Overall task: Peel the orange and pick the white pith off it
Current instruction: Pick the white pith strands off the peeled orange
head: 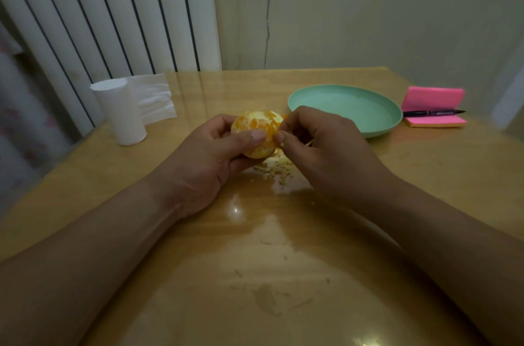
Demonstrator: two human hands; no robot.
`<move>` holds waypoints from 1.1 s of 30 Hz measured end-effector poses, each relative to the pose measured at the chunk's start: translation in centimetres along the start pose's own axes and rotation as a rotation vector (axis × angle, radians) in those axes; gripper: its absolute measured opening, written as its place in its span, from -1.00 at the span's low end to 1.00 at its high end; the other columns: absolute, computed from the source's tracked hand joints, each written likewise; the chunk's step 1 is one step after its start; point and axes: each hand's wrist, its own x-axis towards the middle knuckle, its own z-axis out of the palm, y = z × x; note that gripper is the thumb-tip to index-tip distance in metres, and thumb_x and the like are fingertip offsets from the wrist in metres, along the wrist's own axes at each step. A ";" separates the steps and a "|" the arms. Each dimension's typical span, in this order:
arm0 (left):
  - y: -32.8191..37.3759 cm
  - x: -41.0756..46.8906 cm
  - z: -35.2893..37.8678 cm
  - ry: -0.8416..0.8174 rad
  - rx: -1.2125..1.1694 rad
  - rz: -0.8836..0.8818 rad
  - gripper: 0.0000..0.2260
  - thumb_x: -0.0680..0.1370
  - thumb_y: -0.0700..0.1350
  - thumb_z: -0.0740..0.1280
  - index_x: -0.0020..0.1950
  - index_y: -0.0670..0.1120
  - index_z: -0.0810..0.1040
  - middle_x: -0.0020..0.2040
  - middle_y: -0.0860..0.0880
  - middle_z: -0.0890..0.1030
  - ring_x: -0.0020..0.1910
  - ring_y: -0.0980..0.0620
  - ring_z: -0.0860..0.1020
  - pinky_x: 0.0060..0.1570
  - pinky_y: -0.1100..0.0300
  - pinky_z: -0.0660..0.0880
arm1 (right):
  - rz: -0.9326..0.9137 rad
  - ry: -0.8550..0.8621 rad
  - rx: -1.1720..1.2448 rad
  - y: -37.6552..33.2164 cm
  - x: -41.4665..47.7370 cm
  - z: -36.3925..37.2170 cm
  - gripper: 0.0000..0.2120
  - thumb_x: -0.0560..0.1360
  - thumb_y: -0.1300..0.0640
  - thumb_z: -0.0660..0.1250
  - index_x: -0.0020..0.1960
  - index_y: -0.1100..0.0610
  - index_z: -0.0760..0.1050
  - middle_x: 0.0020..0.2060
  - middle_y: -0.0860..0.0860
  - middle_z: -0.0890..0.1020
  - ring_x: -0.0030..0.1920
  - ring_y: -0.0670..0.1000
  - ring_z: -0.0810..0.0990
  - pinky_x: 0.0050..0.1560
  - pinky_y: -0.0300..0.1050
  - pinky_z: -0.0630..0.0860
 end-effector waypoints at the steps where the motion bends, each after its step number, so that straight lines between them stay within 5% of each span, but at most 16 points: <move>1: 0.0 0.0 0.0 0.001 0.016 0.008 -0.49 0.48 -0.18 0.50 0.39 -0.25 0.49 0.20 -0.17 0.73 0.21 -0.13 0.72 0.10 0.11 0.68 | -0.007 -0.001 -0.012 0.0 0.0 0.0 -0.95 0.65 0.04 0.40 0.01 -0.01 0.60 -0.22 -0.14 0.64 -0.17 -0.10 0.59 -0.13 -0.04 0.57; 9: -0.3 -0.1 0.2 -0.037 0.091 0.066 -0.49 0.46 -0.16 0.51 0.38 -0.23 0.49 0.21 -0.20 0.72 0.21 -0.15 0.71 0.13 0.11 0.66 | -0.075 0.063 -0.036 -0.5 -0.2 -0.1 -0.88 0.55 0.09 0.44 -0.14 0.05 0.55 -0.35 -0.08 0.54 -0.31 -0.04 0.48 -0.29 -0.02 0.48; 24: -0.1 0.3 -0.3 -0.119 -0.036 0.054 -0.48 0.56 -0.09 0.42 0.46 -0.30 0.46 0.31 -0.25 0.66 0.24 -0.17 0.69 0.16 0.08 0.65 | -0.024 0.230 -0.035 0.6 0.3 -0.7 -0.86 0.47 0.12 0.46 -0.20 0.07 0.52 -0.34 -0.06 0.54 -0.29 -0.03 0.48 -0.26 0.00 0.47; 28: -0.2 0.4 -0.8 -0.156 -0.064 -0.003 -0.48 0.59 -0.07 0.40 0.49 -0.27 0.48 0.38 -0.25 0.63 0.32 -0.18 0.65 0.24 0.04 0.63 | -0.030 0.115 0.020 -0.2 -0.3 -0.1 -0.86 0.61 0.06 0.38 -0.12 0.03 0.56 -0.33 -0.08 0.56 -0.29 -0.05 0.49 -0.29 -0.04 0.45; 33: -0.1 0.7 -1.2 -0.077 0.010 -0.025 -0.45 0.57 -0.01 0.43 0.51 -0.22 0.49 0.24 -0.13 0.69 0.21 -0.06 0.66 0.00 0.18 0.66 | -0.017 0.072 0.046 -0.5 -0.3 0.0 -0.88 0.67 -0.01 0.34 0.00 -0.01 0.59 -0.23 -0.14 0.61 -0.18 -0.07 0.57 -0.20 -0.07 0.52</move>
